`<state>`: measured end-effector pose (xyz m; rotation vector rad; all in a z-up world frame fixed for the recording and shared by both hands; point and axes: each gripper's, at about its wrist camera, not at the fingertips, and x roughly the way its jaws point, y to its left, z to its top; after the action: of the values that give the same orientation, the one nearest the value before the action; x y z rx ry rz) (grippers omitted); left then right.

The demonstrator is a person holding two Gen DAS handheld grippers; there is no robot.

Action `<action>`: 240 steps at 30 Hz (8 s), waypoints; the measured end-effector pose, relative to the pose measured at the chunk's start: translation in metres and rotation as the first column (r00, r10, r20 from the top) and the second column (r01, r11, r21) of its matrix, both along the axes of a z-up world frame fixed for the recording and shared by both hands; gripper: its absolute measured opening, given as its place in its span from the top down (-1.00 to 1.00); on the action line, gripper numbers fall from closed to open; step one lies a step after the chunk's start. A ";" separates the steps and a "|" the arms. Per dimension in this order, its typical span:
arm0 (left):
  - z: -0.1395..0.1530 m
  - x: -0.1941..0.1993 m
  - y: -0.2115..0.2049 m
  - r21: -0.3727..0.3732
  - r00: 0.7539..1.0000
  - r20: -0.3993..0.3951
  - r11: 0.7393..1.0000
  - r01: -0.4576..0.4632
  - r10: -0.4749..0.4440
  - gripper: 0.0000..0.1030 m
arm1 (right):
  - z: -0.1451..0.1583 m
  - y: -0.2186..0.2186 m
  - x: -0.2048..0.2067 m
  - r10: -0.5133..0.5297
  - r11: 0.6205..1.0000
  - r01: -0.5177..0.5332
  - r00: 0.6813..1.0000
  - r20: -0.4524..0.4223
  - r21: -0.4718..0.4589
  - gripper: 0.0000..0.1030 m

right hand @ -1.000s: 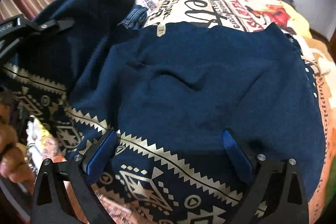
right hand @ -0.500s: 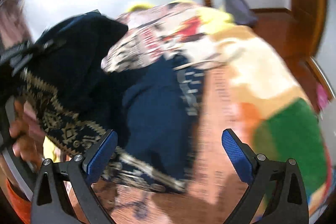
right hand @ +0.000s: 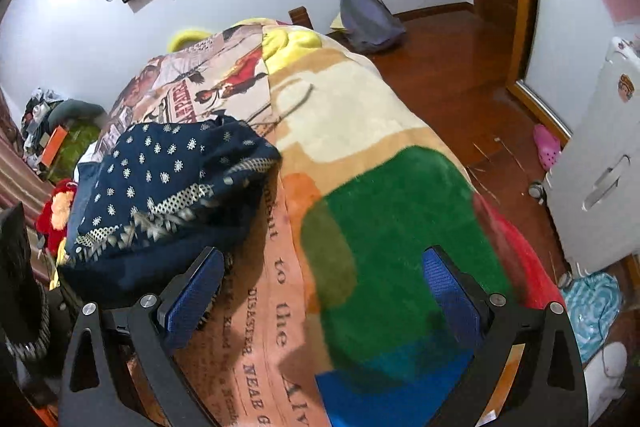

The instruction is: Fold large clothes

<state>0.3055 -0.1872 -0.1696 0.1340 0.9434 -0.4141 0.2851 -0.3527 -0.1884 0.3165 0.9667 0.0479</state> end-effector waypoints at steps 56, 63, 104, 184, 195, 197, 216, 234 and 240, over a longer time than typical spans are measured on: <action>0.037 -0.012 0.222 0.178 0.974 0.114 0.960 -0.216 0.198 -0.50 | 0.003 0.027 0.003 0.191 0.974 -0.192 0.981 -0.017 -0.116 -0.93; 0.054 0.029 0.198 -0.023 0.991 0.044 0.992 -0.127 0.128 -0.50 | 0.017 0.047 0.036 0.238 0.963 -0.239 0.971 0.022 0.124 -0.93; 0.000 0.105 0.181 -0.409 0.962 -0.271 0.907 -0.097 -0.020 0.07 | -0.033 0.143 0.133 0.400 0.842 -0.361 0.916 -0.014 0.401 0.33; -0.030 0.086 0.484 0.080 0.949 0.072 0.947 -0.311 0.306 -0.79 | -0.060 0.461 0.237 0.787 0.611 -0.787 0.616 -0.039 -0.084 -0.61; 0.037 0.009 0.501 0.010 0.847 0.185 0.861 -0.509 0.499 -0.77 | 0.024 0.413 0.179 0.727 0.682 -0.693 0.678 0.110 -0.236 -0.61; 0.062 -0.010 0.493 -0.062 0.818 0.224 0.846 -0.530 0.529 -0.77 | 0.050 0.409 0.161 0.713 0.701 -0.679 0.678 0.180 -0.220 -0.60; 0.213 -0.183 0.355 -0.354 0.615 0.573 0.840 -0.410 0.542 -0.65 | 0.229 0.349 -0.073 0.478 0.810 -0.573 0.528 0.702 -0.120 -0.60; 0.208 -0.221 0.329 -0.336 0.521 0.625 0.803 -0.493 0.581 -0.80 | 0.215 0.338 -0.124 0.447 0.861 -0.486 0.586 0.676 -0.148 -0.67; 0.204 -0.216 0.338 -0.354 0.526 0.596 0.787 -0.505 0.606 -0.87 | 0.211 0.336 -0.123 0.419 0.881 -0.453 0.610 0.673 -0.139 -0.97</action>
<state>0.0898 0.1512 0.0342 -0.1502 0.1616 0.1953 0.1622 -0.0168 0.0227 0.0706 0.2631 0.6095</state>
